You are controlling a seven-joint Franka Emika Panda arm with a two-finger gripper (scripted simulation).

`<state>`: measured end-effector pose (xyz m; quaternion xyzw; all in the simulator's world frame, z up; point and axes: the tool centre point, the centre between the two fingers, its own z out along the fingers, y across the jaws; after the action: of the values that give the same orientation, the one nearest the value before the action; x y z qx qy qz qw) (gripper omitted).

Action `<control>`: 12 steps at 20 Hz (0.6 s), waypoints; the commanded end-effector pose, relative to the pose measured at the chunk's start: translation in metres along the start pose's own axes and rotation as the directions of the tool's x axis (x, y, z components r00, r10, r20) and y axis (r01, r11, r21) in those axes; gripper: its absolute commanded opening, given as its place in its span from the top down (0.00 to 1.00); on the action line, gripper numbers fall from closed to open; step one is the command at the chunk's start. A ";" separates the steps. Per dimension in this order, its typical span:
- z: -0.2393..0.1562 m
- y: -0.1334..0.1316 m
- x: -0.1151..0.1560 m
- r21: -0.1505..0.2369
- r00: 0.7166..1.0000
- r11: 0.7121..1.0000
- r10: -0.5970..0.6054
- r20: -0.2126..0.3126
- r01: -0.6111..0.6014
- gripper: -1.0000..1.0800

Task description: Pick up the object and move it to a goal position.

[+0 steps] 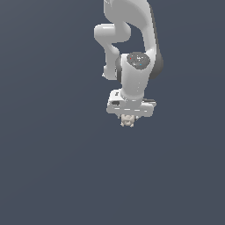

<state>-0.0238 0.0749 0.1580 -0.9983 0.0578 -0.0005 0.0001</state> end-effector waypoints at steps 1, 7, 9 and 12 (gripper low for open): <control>-0.024 0.001 0.004 0.000 1.000 1.000 0.000 0.000 0.000 1.00; -0.065 0.002 0.013 0.000 1.000 1.000 0.000 0.001 0.000 1.00; -0.074 0.002 0.015 0.000 1.000 1.000 0.000 0.001 0.000 1.00; -0.083 0.003 0.017 0.000 1.000 1.000 0.000 0.001 0.000 1.00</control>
<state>-0.0082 0.0705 0.2366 -0.9983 0.0578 -0.0006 0.0002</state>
